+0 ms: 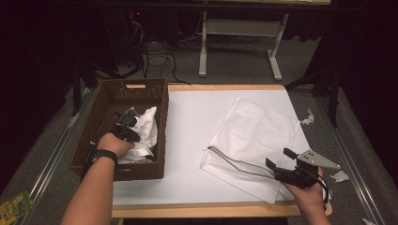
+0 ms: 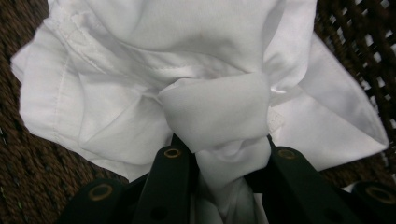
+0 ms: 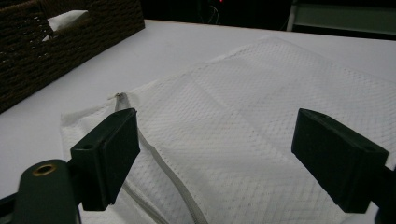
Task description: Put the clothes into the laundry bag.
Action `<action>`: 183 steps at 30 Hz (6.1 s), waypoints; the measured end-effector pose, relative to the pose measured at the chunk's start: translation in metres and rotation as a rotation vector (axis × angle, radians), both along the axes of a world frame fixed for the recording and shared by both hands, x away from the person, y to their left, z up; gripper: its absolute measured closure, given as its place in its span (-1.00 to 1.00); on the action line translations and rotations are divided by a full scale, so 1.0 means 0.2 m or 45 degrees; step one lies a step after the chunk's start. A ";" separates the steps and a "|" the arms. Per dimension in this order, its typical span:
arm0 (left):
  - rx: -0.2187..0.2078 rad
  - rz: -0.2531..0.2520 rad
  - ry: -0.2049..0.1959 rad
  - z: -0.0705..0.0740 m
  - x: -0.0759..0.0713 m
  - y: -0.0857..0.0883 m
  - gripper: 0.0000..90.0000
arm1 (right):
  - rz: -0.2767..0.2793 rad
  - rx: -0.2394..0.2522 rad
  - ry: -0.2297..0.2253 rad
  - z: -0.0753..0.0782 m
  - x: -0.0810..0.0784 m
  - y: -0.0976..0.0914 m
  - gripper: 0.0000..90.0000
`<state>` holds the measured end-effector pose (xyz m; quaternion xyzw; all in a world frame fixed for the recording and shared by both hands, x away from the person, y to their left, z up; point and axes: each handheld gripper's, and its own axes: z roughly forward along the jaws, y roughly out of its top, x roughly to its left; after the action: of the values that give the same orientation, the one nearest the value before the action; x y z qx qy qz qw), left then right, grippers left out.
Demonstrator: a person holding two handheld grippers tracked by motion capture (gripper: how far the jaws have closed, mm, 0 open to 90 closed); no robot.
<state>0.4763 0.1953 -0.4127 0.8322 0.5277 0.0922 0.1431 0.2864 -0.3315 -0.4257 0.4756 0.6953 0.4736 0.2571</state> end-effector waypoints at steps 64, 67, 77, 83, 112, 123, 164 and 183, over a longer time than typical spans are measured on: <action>-0.278 0.060 -1.405 0.59 -0.37 0.05 0.71 | -0.012 0.007 -0.025 0.00 -0.01 0.01 -0.64; -0.275 0.039 -1.420 0.62 -0.37 0.00 0.71 | -0.011 0.005 -0.024 0.00 -0.01 0.01 -0.64; -0.334 -0.019 -1.457 0.70 -0.36 -0.16 0.71 | -0.006 0.001 -0.026 0.00 -0.01 0.01 -0.64; -0.379 -0.103 -1.463 0.75 -0.36 -0.33 0.71 | -0.012 0.005 -0.027 0.00 -0.01 0.01 -0.64; -0.714 -0.342 -1.411 0.75 -0.44 -0.88 0.70 | -0.015 0.025 -0.038 0.01 -0.02 0.00 -0.64; -0.757 -0.434 -1.372 0.66 -0.54 -0.93 0.70 | -0.005 0.022 -0.040 0.01 -0.02 0.00 -0.63; -0.810 -0.512 -1.092 -0.08 -0.93 -0.67 0.66 | 0.043 -0.052 0.004 0.03 0.18 0.17 -0.34; -0.812 -0.480 -1.089 -0.08 -0.92 -0.67 0.65 | 0.122 -0.151 0.247 -0.17 0.22 0.22 -0.32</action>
<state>0.2920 0.0623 -0.4292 0.7162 0.2667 0.2302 0.6025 0.3296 -0.2883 -0.4591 0.4694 0.7655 0.3952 0.1935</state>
